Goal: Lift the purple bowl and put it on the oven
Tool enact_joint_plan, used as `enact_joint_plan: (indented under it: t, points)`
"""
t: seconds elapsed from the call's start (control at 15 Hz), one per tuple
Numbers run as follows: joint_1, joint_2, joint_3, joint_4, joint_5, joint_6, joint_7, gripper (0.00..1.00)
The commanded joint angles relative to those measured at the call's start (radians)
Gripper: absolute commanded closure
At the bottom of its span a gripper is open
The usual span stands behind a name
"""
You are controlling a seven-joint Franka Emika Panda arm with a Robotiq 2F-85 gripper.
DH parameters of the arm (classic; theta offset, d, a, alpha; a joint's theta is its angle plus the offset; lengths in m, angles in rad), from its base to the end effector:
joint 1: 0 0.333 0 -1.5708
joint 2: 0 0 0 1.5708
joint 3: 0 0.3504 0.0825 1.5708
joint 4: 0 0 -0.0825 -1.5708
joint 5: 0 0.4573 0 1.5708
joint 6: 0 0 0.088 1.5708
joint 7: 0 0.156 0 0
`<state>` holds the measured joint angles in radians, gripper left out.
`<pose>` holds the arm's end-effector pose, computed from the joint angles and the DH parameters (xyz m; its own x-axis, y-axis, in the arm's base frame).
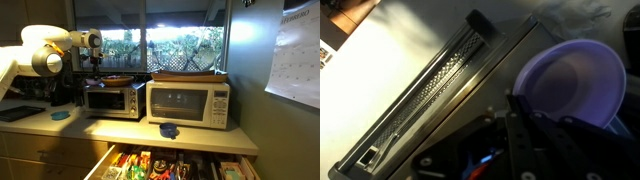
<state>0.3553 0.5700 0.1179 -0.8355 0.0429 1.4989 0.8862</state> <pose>0.7206 0.3414 0.5956 0.9096 -0.4149 -0.0208 -0.4135 -0.8994 -0.1415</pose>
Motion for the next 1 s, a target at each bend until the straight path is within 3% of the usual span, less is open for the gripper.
enact_joint_plan:
  t: [0.0,0.4,0.47,0.6,0.93]
  points:
    - [0.008,0.0,-0.016,0.014,-0.023,-0.047,0.043,0.99]
    - [0.013,-0.002,-0.024,0.019,-0.036,-0.049,0.038,0.96]
    - [0.013,-0.003,-0.023,0.02,-0.039,-0.05,0.032,0.71]
    - [0.013,-0.008,-0.021,0.022,-0.052,-0.055,0.019,0.63]
    - [0.006,-0.051,-0.005,0.03,-0.091,-0.066,-0.152,0.25]
